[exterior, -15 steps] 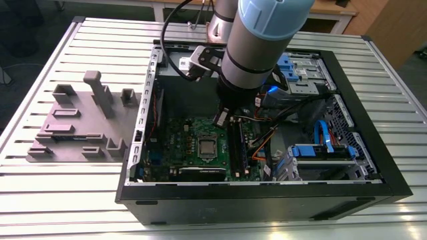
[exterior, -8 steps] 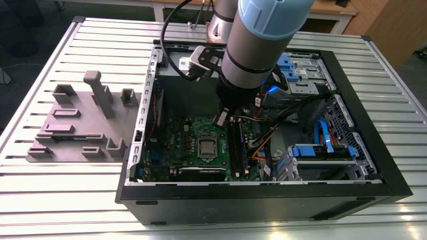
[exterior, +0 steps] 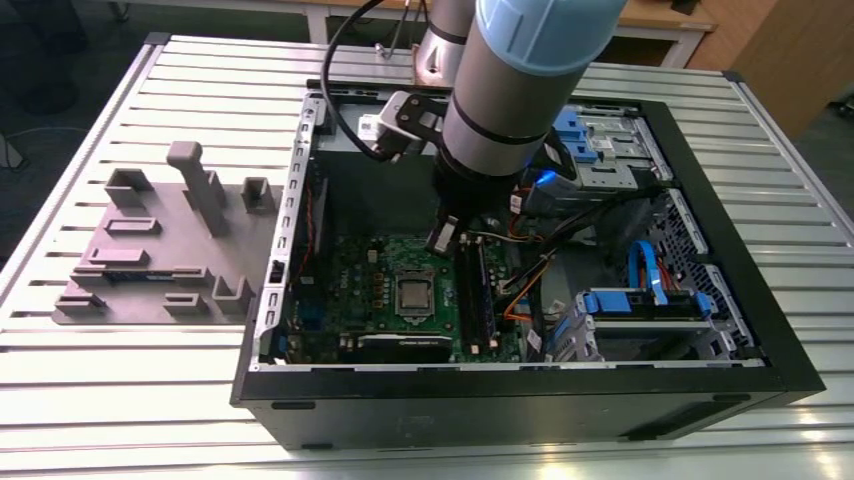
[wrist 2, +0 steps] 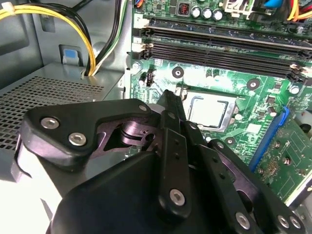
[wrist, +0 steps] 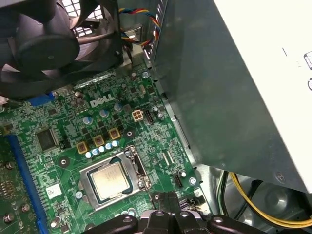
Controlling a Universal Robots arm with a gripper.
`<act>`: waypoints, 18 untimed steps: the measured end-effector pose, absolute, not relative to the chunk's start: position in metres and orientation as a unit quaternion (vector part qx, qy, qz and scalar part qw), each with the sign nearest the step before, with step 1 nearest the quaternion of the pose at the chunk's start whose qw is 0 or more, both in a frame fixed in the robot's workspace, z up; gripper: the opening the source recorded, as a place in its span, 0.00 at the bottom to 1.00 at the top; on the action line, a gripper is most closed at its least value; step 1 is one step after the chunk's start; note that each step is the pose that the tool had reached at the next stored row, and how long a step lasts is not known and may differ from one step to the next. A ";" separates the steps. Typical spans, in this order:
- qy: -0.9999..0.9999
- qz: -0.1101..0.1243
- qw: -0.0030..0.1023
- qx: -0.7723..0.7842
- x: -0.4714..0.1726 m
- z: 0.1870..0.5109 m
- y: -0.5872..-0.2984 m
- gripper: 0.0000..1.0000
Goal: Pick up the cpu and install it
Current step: 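Install the first cpu locking lever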
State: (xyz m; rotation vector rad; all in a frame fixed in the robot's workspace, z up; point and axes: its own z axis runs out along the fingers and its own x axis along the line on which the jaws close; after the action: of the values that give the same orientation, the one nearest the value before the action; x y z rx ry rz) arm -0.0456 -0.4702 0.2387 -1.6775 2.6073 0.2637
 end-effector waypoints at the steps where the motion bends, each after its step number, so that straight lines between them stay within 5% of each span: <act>1: 0.837 0.084 0.015 -0.540 -0.046 0.239 -0.470 0.10; 18: 0.806 0.082 0.012 -0.586 -0.046 0.238 -0.472 0.10</act>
State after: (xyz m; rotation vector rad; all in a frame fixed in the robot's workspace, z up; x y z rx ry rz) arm -0.0457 -0.4724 0.2382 -1.8275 2.5120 0.2564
